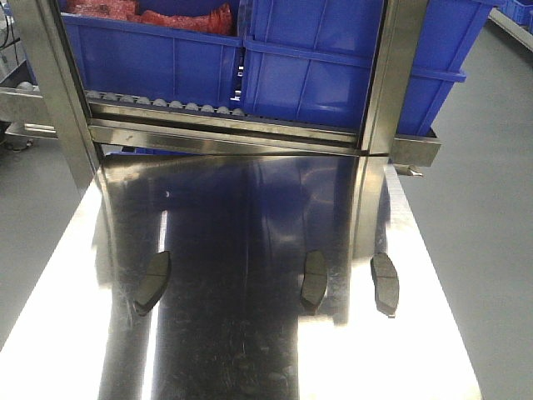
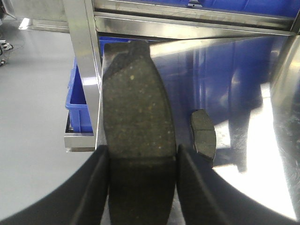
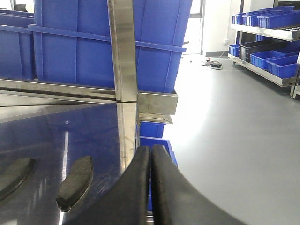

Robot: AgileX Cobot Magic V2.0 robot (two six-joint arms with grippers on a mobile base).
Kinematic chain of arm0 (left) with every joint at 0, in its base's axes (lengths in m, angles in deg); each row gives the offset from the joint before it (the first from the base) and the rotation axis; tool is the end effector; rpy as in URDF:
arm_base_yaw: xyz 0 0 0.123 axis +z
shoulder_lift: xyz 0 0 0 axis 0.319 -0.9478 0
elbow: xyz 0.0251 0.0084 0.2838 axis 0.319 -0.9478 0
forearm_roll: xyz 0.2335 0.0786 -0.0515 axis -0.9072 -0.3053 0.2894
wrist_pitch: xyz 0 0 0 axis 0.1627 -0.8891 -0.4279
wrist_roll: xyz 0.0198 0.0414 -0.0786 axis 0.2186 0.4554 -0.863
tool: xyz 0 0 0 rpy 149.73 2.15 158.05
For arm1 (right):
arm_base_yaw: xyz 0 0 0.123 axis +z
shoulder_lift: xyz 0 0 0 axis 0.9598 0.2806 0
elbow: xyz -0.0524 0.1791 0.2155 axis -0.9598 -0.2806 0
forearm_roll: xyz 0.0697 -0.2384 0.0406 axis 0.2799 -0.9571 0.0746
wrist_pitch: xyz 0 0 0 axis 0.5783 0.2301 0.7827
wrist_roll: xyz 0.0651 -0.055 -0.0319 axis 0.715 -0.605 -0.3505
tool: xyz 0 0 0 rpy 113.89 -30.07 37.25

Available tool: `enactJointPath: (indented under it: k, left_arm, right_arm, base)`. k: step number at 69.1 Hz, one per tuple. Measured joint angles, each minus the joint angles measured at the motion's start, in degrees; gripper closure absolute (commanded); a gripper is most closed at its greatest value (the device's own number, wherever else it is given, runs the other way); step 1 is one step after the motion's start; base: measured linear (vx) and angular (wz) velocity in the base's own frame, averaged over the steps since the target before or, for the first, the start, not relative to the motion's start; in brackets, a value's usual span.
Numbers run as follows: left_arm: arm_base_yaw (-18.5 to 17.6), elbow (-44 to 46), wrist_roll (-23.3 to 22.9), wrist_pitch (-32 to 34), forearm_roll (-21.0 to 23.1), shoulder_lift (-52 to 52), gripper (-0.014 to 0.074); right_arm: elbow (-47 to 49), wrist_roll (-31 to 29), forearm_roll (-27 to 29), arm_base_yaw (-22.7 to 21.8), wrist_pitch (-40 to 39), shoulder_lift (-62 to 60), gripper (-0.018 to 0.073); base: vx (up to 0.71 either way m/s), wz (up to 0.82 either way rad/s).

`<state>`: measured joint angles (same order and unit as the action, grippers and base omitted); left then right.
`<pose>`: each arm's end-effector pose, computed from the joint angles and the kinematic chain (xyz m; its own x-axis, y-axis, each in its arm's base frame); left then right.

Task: Move and align brake pads A on conveyor
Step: 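Move the right gripper over the brake pad nearest the right arm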

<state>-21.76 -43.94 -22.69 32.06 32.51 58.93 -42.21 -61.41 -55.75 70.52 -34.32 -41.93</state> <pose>0.1048 -0.0094 0.2694 -0.4022 0.0155 -0.9154 0.0879 0.9959 -0.0218 0.0565 -0.0039 0.1935 -0.0487 0.0068 -0.9988 0.0641 0.9979 0.0037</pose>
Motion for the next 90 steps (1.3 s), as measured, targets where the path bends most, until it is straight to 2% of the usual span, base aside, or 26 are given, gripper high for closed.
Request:
enactJointPath:
  k: [6,14,20,27,41,56,69,75,90]
  left_arm:
    - [0.0,0.0,0.0,0.0,0.0,0.0,0.0603]
    - [0.0,0.0,0.0,0.0,0.0,0.0,0.0603]
    - [0.0,0.0,0.0,0.0,0.0,0.0,0.0603]
    - [0.0,0.0,0.0,0.0,0.0,0.0,0.0603]
    - [0.0,0.0,0.0,0.0,0.0,0.0,0.0603]
    - [0.0,0.0,0.0,0.0,0.0,0.0,0.0603]
    - [0.0,0.0,0.0,0.0,0.0,0.0,0.0603]
    - [0.0,0.0,0.0,0.0,0.0,0.0,0.0603]
    - [0.0,0.0,0.0,0.1,0.0,0.0,0.0603]
  right_arm:
    - [0.0,0.0,0.0,0.0,-0.7,0.0,0.0571]
    - [0.0,0.9,0.0,0.0,-6.0,0.0,0.0571]
    - [2.0,1.6,0.0,0.0,-5.0,0.0,0.0571]
    - [8.0,1.7,0.0,0.0,-0.5,2.1,0.0571]
    - [21.1,1.6,-0.2,0.0,9.5,15.1,0.0571]
    - [32.2,0.0,-0.2,0.0,25.8,33.7,0.0571]
    - [37.3,-0.7,1.0,0.0,39.1,46.1,0.0571]
    - [37.5,-0.7,2.9,0.0,41.4,49.5,0.0571]
    - [37.6,-0.7,6.6,0.0,41.5,53.1,0.0565]
  base:
    - [0.0,0.0]
    - [0.0,0.0]
    - [0.0,0.0]
    - [0.0,0.0]
    - [0.0,0.0]
    - [0.0,0.0]
    - [0.0,0.0]
    - [0.0,0.0]
    - [0.0,0.0]
